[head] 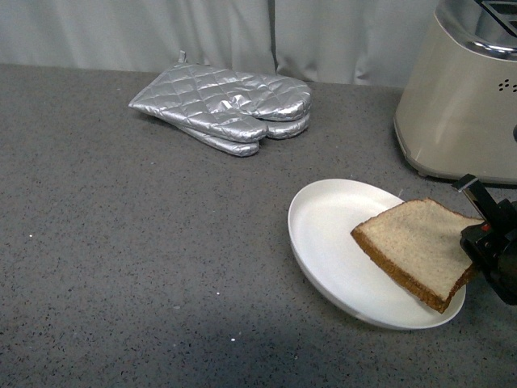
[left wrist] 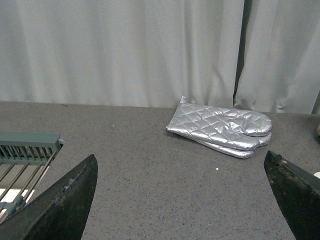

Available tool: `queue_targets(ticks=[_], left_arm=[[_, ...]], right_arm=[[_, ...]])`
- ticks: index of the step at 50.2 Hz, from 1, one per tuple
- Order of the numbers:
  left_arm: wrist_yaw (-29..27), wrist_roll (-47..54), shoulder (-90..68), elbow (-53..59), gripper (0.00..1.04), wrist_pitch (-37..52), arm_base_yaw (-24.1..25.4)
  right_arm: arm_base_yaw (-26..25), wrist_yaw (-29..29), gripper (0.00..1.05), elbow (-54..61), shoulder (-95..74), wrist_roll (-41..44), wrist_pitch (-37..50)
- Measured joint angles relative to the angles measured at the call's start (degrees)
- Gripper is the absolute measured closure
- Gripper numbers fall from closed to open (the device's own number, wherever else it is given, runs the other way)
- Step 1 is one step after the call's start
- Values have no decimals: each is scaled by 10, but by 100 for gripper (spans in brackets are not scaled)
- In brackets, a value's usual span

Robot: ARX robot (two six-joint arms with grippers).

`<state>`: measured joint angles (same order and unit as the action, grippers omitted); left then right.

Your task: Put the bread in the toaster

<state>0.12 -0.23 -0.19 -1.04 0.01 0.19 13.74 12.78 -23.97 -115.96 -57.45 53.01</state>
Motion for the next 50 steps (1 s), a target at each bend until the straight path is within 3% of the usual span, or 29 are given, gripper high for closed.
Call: queue_targets(ticks=[23,40,50], left_arm=[[0,0,0,0,7,0,0],[0,0,0,0,7,0,0],[0,0,0,0,7,0,0]], right_arm=[[2,-9,102,5,115,16,-56],[-4,0,102,6,343,69,-180],[-51,36,102,-26,504,116,-294]])
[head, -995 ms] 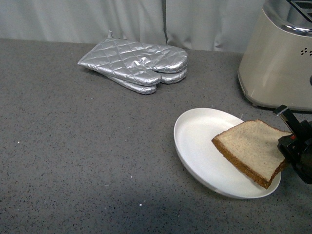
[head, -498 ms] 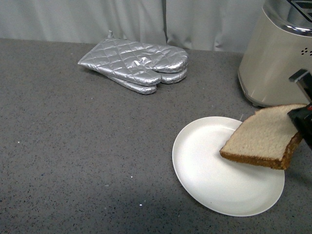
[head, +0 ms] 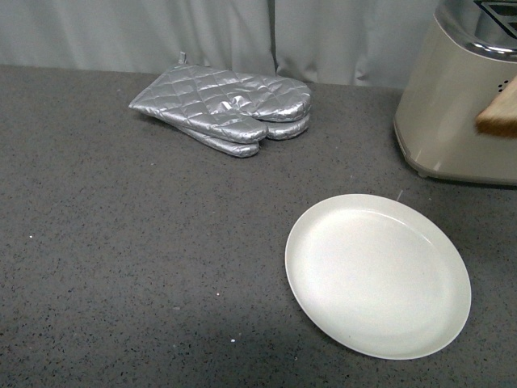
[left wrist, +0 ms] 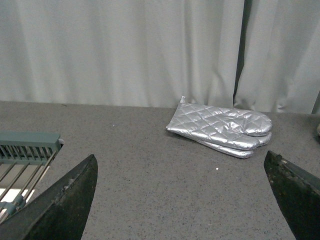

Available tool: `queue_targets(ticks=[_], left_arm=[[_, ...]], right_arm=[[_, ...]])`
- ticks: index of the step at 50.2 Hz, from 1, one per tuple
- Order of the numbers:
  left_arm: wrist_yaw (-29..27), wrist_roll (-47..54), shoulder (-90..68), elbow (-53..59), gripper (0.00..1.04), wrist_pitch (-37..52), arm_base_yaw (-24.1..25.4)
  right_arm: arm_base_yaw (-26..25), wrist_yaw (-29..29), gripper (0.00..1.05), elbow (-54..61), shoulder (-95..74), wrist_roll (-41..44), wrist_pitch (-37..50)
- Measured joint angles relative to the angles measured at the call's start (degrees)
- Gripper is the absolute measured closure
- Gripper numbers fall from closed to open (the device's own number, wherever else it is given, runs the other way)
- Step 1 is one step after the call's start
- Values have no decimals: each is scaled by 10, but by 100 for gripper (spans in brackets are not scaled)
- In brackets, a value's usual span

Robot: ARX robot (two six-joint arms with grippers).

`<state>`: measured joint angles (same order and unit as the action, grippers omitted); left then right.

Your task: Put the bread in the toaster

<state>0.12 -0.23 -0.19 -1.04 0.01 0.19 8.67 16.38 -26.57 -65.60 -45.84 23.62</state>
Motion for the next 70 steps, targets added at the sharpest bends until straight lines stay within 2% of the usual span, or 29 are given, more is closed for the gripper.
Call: queue_targets(ticks=[6,13,21,28,37,52,70], left_arm=[[0,0,0,0,7,0,0],[0,0,0,0,7,0,0],[0,0,0,0,7,0,0],[0,0,0,0,7,0,0],[0,0,0,0,7,0,0],[0,0,0,0,7,0,0],[0,0,0,0,7,0,0]], right_arm=[[-45,39,102,-42,59,32,-49],[-76,97,102,-92,77,86,-60],[-79,167,102,-134,68,165,-16],[-73,242,102,-182,32,294,37],[-62,290,102,-200,-17,393,85],[-60,302,102,-200,-97,455,143],[-68,290,102,-200,-187,512,257]])
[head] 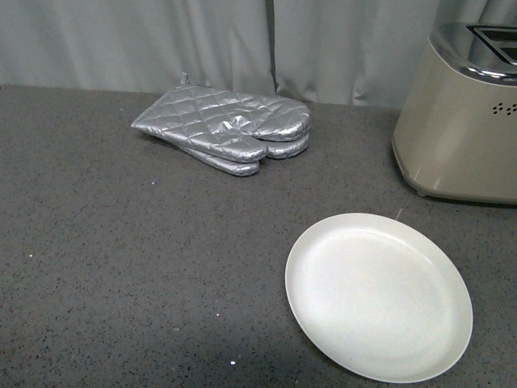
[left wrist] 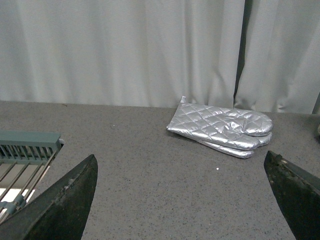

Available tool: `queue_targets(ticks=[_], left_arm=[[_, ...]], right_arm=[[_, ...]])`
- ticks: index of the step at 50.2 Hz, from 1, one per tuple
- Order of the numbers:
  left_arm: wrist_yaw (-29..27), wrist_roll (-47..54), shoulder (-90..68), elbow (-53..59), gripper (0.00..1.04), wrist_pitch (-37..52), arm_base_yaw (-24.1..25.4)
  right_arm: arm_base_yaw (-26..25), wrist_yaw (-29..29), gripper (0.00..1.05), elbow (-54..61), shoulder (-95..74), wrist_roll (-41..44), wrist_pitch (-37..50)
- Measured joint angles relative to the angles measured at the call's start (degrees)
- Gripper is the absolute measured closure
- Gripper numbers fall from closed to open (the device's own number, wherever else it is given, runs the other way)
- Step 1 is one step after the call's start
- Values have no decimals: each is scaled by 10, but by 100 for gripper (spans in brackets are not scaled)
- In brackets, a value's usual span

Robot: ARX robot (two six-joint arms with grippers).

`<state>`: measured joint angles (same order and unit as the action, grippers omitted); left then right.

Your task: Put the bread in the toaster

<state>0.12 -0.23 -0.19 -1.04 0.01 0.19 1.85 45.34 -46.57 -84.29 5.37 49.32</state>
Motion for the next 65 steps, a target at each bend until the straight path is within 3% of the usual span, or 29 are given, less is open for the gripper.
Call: queue_targets(ticks=[31,65], left_arm=[[0,0,0,0,7,0,0],[0,0,0,0,7,0,0]], right_arm=[[8,-34,102,13,-118,-41,75],[4,9,102,-13,-164,16,141]])
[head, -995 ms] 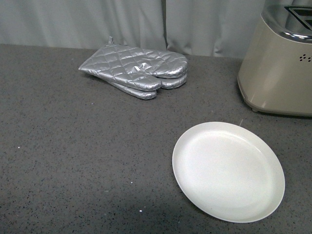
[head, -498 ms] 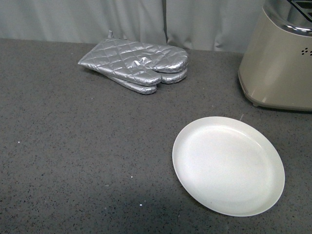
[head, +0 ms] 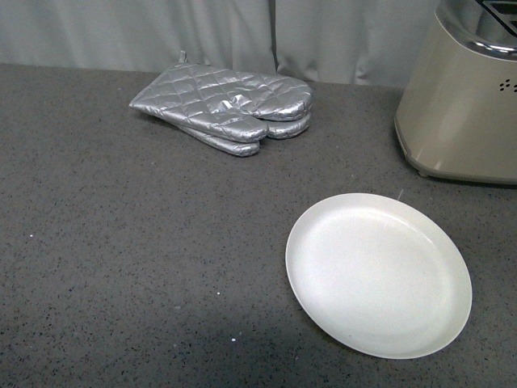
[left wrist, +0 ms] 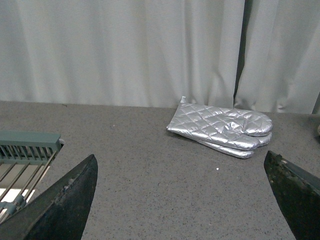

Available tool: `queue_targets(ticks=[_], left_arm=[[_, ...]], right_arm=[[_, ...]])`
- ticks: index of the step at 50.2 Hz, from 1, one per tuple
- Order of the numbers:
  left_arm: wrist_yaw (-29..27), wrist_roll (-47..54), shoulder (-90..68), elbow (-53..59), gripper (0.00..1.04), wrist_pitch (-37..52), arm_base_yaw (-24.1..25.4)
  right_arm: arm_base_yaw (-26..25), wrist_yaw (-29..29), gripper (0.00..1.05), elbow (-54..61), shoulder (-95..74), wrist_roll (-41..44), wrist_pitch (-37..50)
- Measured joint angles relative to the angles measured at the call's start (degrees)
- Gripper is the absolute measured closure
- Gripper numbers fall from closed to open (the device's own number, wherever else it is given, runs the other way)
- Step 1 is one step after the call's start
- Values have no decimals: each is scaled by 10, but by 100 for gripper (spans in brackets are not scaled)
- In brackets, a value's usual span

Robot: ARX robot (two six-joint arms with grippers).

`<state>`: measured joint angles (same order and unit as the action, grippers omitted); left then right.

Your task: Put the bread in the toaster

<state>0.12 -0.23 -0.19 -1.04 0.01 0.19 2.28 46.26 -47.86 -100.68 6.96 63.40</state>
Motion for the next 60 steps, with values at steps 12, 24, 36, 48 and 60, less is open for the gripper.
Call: queue_targets(ticks=[12,24,36,48,60], left_arm=[[0,0,0,0,7,0,0],[0,0,0,0,7,0,0],[0,0,0,0,7,0,0],[0,0,0,0,7,0,0],[0,0,0,0,7,0,0]], right_arm=[[1,13,102,-9,-21,3,10],[2,21,102,-12,-36,8,30],[6,42,102,-13,-46,27,53],[12,60,102,-23,-59,44,69],[21,87,102,-35,-76,75,105]])
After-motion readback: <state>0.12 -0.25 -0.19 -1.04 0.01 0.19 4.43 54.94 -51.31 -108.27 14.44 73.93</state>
